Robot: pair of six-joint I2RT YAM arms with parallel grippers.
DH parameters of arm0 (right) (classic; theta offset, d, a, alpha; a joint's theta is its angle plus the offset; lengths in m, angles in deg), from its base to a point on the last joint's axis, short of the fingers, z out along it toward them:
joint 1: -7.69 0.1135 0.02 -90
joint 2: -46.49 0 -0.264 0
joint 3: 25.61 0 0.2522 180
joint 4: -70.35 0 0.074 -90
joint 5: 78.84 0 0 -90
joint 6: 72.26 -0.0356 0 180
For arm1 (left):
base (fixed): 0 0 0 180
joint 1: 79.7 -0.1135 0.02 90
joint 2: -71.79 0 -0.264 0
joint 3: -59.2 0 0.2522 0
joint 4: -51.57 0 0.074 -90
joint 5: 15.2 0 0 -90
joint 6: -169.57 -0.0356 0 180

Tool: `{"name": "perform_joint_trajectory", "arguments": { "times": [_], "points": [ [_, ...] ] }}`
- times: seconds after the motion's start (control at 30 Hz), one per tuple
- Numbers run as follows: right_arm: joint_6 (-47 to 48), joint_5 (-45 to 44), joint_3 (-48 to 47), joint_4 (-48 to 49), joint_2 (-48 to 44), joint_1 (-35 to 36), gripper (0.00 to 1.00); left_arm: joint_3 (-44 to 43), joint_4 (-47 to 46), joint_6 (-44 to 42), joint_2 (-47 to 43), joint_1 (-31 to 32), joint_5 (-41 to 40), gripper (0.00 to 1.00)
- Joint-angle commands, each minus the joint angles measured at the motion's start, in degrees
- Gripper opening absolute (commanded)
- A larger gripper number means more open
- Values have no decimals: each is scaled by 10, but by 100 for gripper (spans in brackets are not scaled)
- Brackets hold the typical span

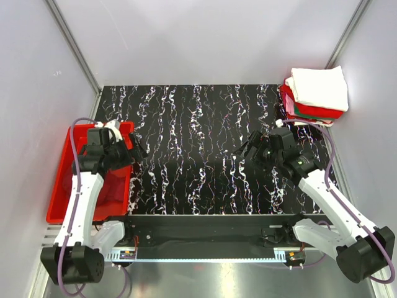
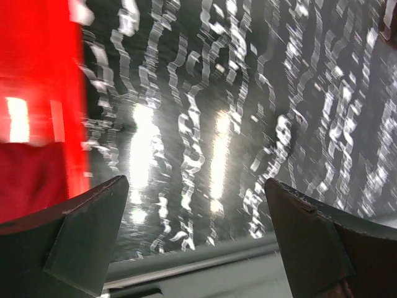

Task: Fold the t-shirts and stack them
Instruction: Grab the tshirt from the pile

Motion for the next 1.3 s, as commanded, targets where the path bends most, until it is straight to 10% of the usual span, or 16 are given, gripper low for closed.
{"name": "perform_joint_trajectory", "arguments": {
  "times": [0.0,0.17,0.4,0.93,1.03,1.1,1.27],
  "points": [
    [4,-2,9,11,-7,2,100,-26,8,18,-27,-2,-138,99],
    [2,0,17,11,-15,2,100,-44,55,65,12,-51,-249,99],
    [0,12,34,17,-29,3,100,-5,24,82,103,-188,-217,99],
    [25,19,66,30,-31,2,100,31,-36,120,245,-266,-238,98],
    [26,21,68,32,-28,3,100,33,-51,116,270,-277,-205,69],
    [30,19,66,30,-26,2,100,27,-53,109,282,-281,-179,4],
    [31,8,59,20,-32,2,100,-7,-14,111,200,-266,-192,0]
  ]
}}
